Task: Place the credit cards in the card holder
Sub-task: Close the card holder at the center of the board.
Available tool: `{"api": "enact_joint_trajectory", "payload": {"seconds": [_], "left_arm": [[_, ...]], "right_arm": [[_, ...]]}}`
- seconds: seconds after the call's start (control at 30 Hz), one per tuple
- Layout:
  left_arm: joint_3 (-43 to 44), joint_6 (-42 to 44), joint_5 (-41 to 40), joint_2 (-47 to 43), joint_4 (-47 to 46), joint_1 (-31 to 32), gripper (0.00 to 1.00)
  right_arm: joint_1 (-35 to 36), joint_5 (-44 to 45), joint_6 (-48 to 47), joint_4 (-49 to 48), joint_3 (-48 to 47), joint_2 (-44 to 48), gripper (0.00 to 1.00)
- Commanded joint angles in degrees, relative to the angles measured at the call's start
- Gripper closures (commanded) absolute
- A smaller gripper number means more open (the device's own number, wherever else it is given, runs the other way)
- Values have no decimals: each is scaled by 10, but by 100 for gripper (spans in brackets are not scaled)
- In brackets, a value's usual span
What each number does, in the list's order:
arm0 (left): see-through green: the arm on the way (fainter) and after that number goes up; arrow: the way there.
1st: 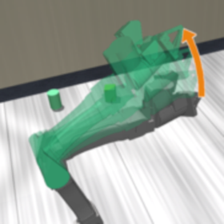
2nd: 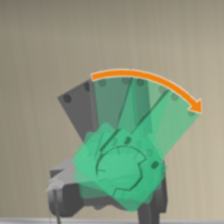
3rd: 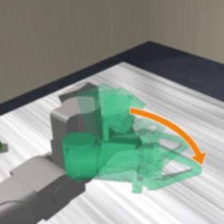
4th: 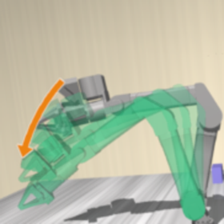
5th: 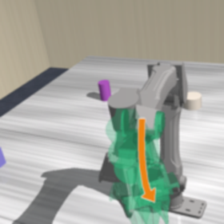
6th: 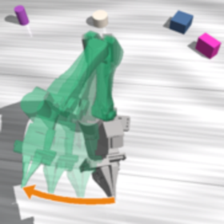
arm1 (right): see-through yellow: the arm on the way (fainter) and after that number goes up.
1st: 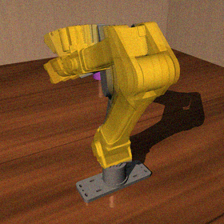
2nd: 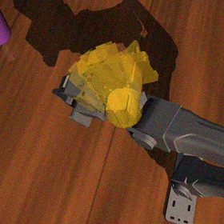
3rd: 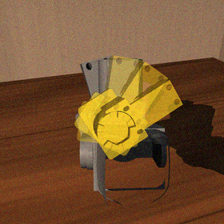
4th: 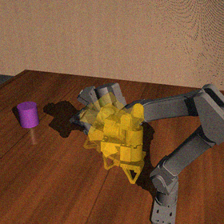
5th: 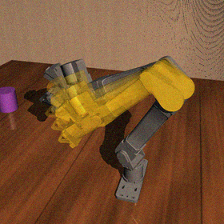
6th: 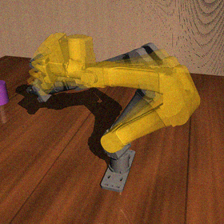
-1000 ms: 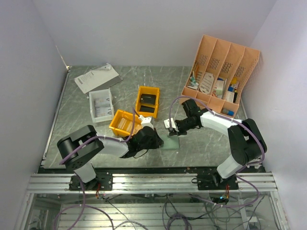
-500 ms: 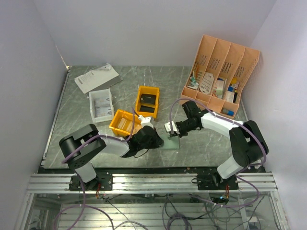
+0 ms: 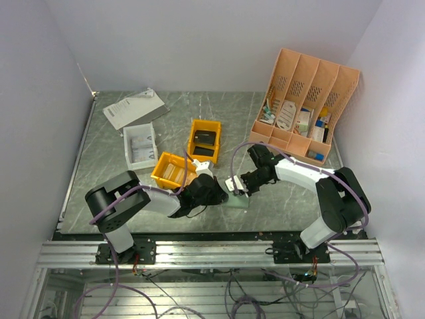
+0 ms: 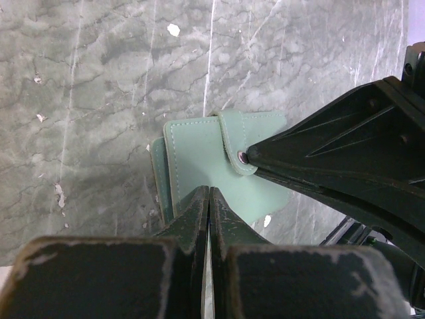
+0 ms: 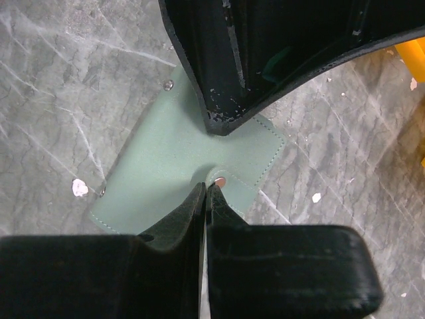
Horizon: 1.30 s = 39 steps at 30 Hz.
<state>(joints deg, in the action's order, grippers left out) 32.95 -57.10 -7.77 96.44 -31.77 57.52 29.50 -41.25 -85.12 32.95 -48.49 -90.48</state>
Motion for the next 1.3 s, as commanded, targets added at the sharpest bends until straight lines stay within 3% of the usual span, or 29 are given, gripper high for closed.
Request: {"api": "enact_joint_trajectory", "payload": {"seconds": [0.0, 1.27], "left_arm": [[1, 4, 2, 19, 19, -4, 93], [8, 9, 11, 20, 28, -4, 93]], "right_arm": [[4, 15, -11, 28, -2, -1, 100], [6, 30, -21, 39, 3, 5, 100]]}}
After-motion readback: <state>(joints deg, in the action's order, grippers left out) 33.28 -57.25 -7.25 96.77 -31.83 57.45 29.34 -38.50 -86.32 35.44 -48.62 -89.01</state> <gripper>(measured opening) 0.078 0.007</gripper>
